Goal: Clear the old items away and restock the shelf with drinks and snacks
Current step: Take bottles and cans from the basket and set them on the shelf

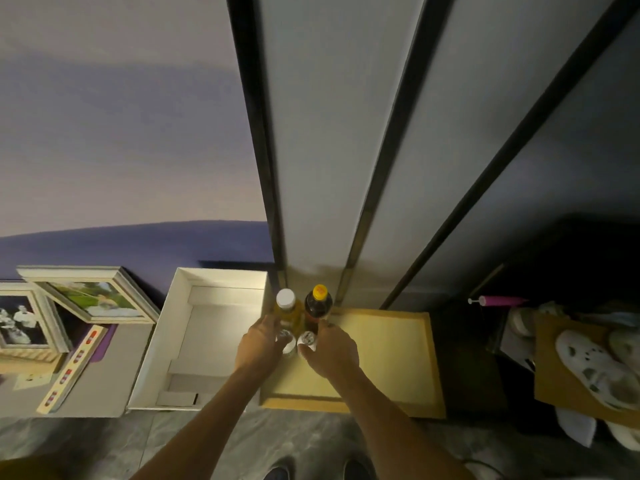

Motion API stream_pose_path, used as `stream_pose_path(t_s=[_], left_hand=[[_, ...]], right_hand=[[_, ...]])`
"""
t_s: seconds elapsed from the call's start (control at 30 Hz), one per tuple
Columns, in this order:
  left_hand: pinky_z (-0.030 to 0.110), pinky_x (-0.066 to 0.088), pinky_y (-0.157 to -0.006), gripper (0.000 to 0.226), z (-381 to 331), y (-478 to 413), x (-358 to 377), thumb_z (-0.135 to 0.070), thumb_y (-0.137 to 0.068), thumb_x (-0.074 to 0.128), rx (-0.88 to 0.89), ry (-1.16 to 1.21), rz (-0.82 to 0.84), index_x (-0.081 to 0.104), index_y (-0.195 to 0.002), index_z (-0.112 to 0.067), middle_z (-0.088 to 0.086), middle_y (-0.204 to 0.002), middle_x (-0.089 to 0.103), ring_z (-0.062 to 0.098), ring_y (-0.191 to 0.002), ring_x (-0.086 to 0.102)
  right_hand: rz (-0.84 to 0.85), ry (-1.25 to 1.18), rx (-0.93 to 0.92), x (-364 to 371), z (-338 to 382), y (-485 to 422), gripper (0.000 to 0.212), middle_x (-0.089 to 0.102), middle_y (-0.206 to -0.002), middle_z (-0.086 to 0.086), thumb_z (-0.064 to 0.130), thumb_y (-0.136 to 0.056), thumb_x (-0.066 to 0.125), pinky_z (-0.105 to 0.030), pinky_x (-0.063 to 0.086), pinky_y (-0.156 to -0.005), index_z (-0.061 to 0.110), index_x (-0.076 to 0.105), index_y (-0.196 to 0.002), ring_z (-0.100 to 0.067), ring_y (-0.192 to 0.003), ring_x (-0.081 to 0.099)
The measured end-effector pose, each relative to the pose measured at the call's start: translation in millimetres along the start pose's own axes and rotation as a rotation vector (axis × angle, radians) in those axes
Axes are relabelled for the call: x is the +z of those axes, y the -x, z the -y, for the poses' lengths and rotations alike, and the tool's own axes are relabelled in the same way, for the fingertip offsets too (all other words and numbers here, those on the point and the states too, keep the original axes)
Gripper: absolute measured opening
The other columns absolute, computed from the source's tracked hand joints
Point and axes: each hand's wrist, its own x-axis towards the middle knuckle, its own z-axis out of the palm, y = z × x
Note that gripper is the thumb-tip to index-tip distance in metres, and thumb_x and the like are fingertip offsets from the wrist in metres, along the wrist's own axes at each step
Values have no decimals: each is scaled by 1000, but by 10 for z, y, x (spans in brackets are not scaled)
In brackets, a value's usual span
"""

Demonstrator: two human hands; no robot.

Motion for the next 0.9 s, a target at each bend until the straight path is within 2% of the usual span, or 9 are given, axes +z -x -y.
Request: stream_pose_path(t_s=[0.07,0.13,0.2,0.3,0.43,0.6,0.7,0.83,0.9], left_hand=[[34,59,-77,20,-85,65,-219,-47,-99,65,32,61,-1,62,-110,-30,-3,-106,73,13,-85,67],[38,60,-79,41,-169,127,-427,-63,-95,60,91,79,-3,58,-122,-33,-4,-110,72,14,-89,68],[42,60,-86,66,-329,203,-618,-80,-87,55,172,51,-13,49,-134,-35,-1,-122,68,20,-100,68],[46,50,-107,79,-760,345,-848,-74,-91,60,326,-100,-33,42,-151,-25,6,-148,54,31,-130,57],[49,30,-123,92,-1434,587,-945,-80,-91,50,516,-221,-86,33,-160,-21,7,-162,42,28,-150,38],[52,26,-127,100,-2317,1118,-725,-86,-87,36,744,-214,-54,32,-161,-20,6,-165,36,28,-153,32],[49,32,-121,94,-2852,1645,-501,-85,-86,39,890,-177,-30,41,-153,-19,7,-157,45,29,-145,42],[52,36,-121,100,-3431,2460,5,-88,-84,37,1010,-185,19,41,-155,-18,9,-157,47,31,-145,44],[55,44,-114,99,-3601,2767,390,-92,-81,37,1089,-202,34,47,-148,-20,9,-150,54,32,-140,51]], right_hand=[[-38,-96,21,-165,-25,82,53,68,-109,6,72,-84,59,-39,59,-87,34,59,-121,-21,-104,69],[-116,-110,27,-438,-37,232,57,64,-114,6,77,-83,54,-35,57,-87,33,58,-119,-19,-108,66],[-208,-82,32,-757,-53,452,70,58,-136,0,78,-89,50,-36,52,-100,26,55,-136,-22,-127,57],[-317,-63,97,-1203,-175,837,98,27,-172,-6,82,-92,43,-45,32,-126,18,30,-164,-27,-160,25],[-495,-92,236,-1669,-517,1471,110,13,-177,-10,88,-89,40,-50,25,-130,16,15,-168,-31,-164,11],[-698,-102,462,-2092,-1159,2440,114,15,-176,-12,93,-85,38,-51,26,-129,19,12,-168,-35,-162,16],[-800,-70,561,-2220,-1674,3119,109,29,-170,-10,93,-83,38,-51,37,-123,20,24,-163,-34,-157,28],[-933,-88,717,-2182,-2312,4130,103,42,-164,-11,89,-84,40,-52,41,-119,16,36,-158,-35,-152,37],[-1000,-103,798,-2107,-2528,4665,101,46,-161,-13,86,-87,42,-50,41,-119,13,42,-156,-34,-151,40]])
